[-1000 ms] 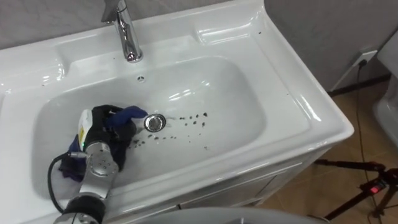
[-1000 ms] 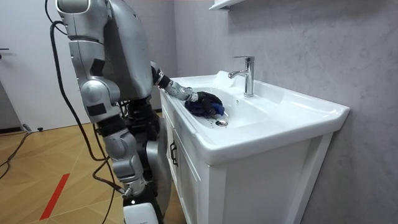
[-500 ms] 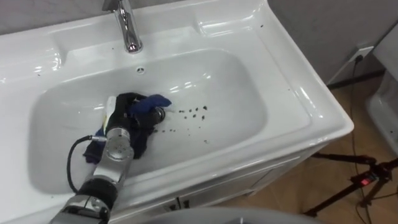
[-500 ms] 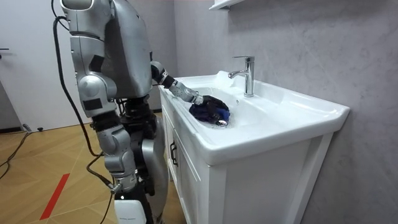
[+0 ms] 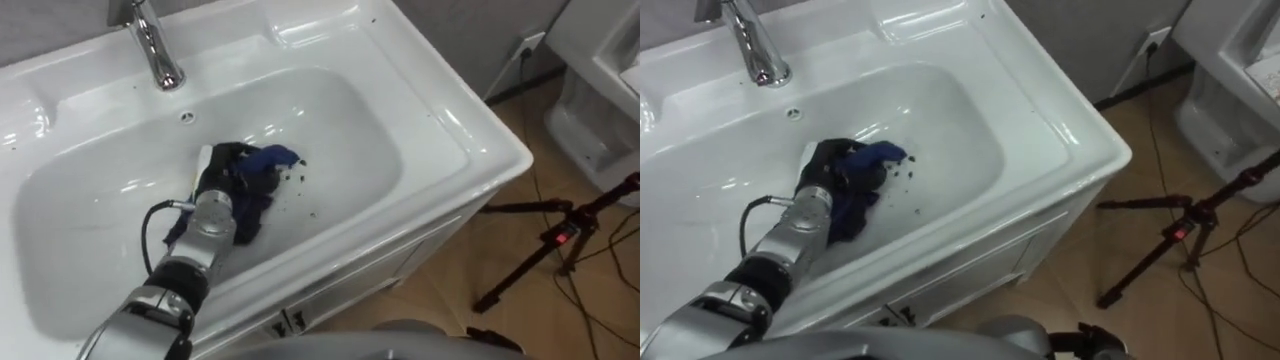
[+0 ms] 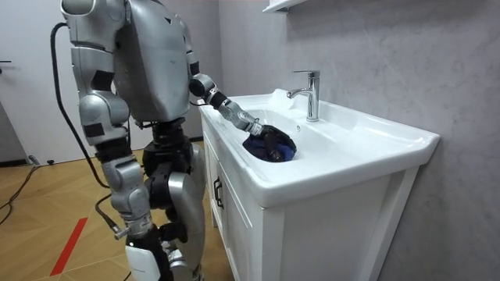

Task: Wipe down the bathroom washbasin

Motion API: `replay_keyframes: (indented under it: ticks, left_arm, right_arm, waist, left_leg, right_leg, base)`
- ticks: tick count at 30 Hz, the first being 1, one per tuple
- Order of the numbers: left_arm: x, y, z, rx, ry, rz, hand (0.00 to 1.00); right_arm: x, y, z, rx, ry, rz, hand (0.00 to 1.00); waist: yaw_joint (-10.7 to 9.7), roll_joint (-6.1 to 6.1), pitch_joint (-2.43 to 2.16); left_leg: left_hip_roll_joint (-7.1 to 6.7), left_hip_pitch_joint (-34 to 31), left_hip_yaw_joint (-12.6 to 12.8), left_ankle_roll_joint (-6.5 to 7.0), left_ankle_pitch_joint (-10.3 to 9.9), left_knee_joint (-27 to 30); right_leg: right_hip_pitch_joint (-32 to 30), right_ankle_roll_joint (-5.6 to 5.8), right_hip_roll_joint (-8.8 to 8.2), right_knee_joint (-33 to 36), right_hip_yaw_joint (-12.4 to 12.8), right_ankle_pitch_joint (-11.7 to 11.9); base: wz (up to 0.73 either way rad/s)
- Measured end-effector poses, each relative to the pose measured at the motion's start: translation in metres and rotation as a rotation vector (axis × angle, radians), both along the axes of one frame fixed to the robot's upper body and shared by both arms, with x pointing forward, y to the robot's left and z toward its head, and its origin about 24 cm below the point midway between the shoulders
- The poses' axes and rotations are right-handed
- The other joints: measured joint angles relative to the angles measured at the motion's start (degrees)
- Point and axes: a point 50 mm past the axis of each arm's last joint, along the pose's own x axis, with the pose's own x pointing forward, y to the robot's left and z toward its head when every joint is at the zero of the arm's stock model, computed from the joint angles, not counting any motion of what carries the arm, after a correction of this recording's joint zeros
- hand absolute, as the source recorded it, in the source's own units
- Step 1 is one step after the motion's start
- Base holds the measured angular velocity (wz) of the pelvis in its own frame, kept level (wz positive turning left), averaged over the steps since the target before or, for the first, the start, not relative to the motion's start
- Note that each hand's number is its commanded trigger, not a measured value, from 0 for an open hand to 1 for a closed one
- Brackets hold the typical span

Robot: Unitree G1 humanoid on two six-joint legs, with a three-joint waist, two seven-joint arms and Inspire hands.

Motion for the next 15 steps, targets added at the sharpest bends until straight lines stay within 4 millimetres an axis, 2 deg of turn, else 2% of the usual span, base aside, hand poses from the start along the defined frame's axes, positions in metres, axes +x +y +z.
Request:
replay_keyframes:
  ticks: [4, 5, 9, 11, 15]
  left_arm:
    - [0.004, -0.022, 0.005, -0.067, -0.01, -0.056, 1.0]
    - [0.005, -0.023, 0.007, -0.075, -0.009, -0.04, 1.0]
    - [0.01, -0.026, 0.014, -0.098, 0.0, -0.056, 1.0]
    - [0.013, -0.03, 0.019, -0.108, -0.01, -0.067, 1.0]
    - [0.017, -0.032, 0.025, -0.114, -0.021, -0.067, 1.0]
  right_arm:
    - [-0.002, 0.0, 0.0, 0.006, 0.009, 0.003, 0.0]
    - [-0.006, -0.001, 0.0, 0.006, 0.018, 0.007, 0.0]
    - [-0.019, -0.004, -0.001, 0.0, 0.082, 0.042, 0.0]
    - [-0.024, -0.007, -0.001, -0.02, 0.126, 0.094, 0.0]
    - [-0.032, -0.01, -0.001, -0.038, 0.197, 0.167, 0.0]
  waist:
    - [-2.1, -0.09, 0.0]
    - [-3.1, -0.06, -0.02]
    - [-3.8, 0.0, 0.1]
    - [-5.0, 0.11, 0.13]
    - [-6.2, 0.08, 0.19]
  left_leg:
    - [-0.03, 1.1, 3.3, 0.0, 0.0, 0.0]
    - [-0.08, 1.1, 3.4, 0.03, 0.0, 0.1]
    - [-0.16, 1.0, 4.9, 0.26, -0.2, 0.1]
    - [-0.33, 1.1, 5.2, 0.34, -0.2, 0.0]
    - [-0.26, 1.1, 6.3, 0.46, -0.3, 0.1]
  right_leg:
    - [0.0, 0.12, 0.15, 0.0, 2.1, 0.7]
    - [0.0, 0.17, 0.12, -0.1, 2.3, 0.8]
    - [-0.3, 0.42, 0.04, 0.0, 2.7, 1.0]
    - [-0.4, 0.66, 0.05, 0.1, 3.4, 1.1]
    - [-1.0, 0.96, -0.11, 1.3, 3.9, 1.2]
  base:
    - [-0.37]
    - [-0.22]
    - [-0.01]
    - [-0.04]
    - [-0.11]
